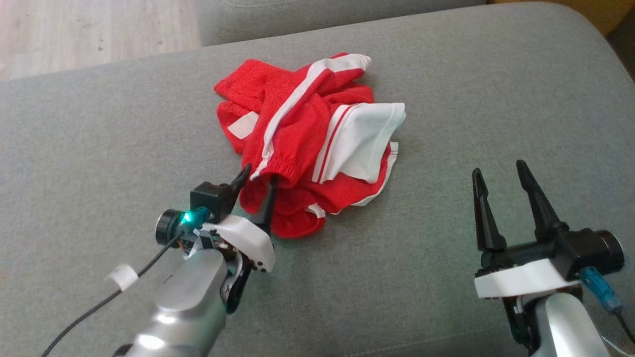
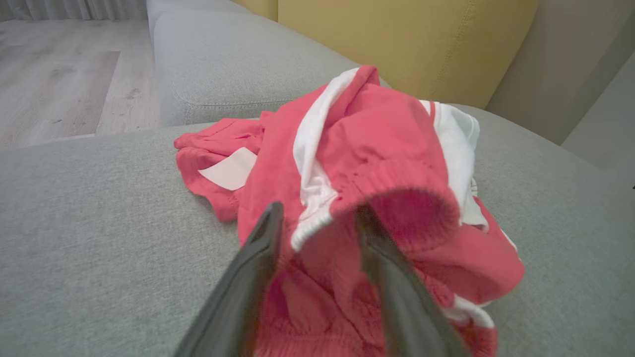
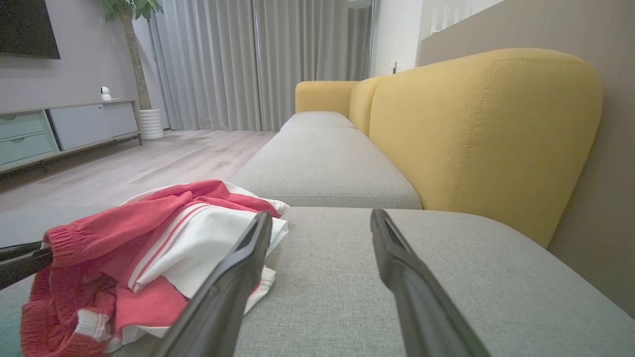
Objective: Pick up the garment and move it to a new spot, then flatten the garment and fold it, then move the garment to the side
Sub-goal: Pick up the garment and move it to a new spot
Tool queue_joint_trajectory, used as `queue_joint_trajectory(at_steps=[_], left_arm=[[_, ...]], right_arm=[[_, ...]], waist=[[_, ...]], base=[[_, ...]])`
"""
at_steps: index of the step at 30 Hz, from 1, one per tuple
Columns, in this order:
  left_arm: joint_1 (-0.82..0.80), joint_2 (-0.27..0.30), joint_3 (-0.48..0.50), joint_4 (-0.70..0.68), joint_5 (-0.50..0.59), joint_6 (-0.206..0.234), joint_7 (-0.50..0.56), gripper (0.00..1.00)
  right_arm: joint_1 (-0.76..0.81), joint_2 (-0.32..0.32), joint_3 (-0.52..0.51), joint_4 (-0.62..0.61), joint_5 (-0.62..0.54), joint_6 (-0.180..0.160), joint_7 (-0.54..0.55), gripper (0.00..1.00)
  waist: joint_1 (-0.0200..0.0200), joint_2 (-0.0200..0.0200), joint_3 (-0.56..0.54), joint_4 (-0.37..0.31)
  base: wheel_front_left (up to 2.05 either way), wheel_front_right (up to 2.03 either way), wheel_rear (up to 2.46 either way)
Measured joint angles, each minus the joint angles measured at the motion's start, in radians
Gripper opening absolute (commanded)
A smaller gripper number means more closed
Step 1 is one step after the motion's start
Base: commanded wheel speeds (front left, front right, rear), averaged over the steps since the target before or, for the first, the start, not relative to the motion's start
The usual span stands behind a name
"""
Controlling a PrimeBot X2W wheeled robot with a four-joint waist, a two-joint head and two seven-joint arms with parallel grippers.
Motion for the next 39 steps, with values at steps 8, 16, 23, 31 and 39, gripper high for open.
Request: queue_joint_trajectory(at_steps=[8, 16, 23, 31, 39], left_arm=[[-0.048, 0.000, 0.019, 0.034, 0.000, 0.001, -0.009, 0.00], [-0.077, 0.026, 0.079, -0.052, 0.018, 0.003, -0.009, 0.00], [-0.088, 0.118, 0.139, -0.180, 0.035, 0.019, -0.009, 0.00], [-0.087, 0.247, 0.178, -0.357, 0.035, 0.050, 0.056, 0.00], [-0.022, 0.349, 0.226, -0.516, 0.017, 0.108, 0.127, 0.00]], right_arm=[[0.000, 0.000, -0.008, 0.000, -0.017, 0.000, 0.000, 1.00], [0.012, 0.000, -0.054, 0.000, -0.026, 0.000, 0.000, 1.00], [0.052, 0.001, -0.083, 0.001, -0.026, 0.000, 0.000, 1.00], [0.098, 0.001, -0.099, 0.002, -0.015, 0.000, 0.000, 1.00], [0.098, 0.002, -0.100, 0.002, -0.005, 0.000, 0.000, 1.00]], waist=[[0.0001, 0.0000, 0.023, -0.032], [0.0001, 0.0000, -0.008, 0.011], [0.0001, 0.0000, -0.063, 0.107], [0.0000, 0.0000, -0.126, 0.259], [0.0000, 0.0000, -0.162, 0.388]], base=[[0.00, 0.00, 0.00], [0.00, 0.00, 0.00], [0.00, 0.00, 0.00], [0.00, 0.00, 0.00], [0.00, 0.00, 0.00]])
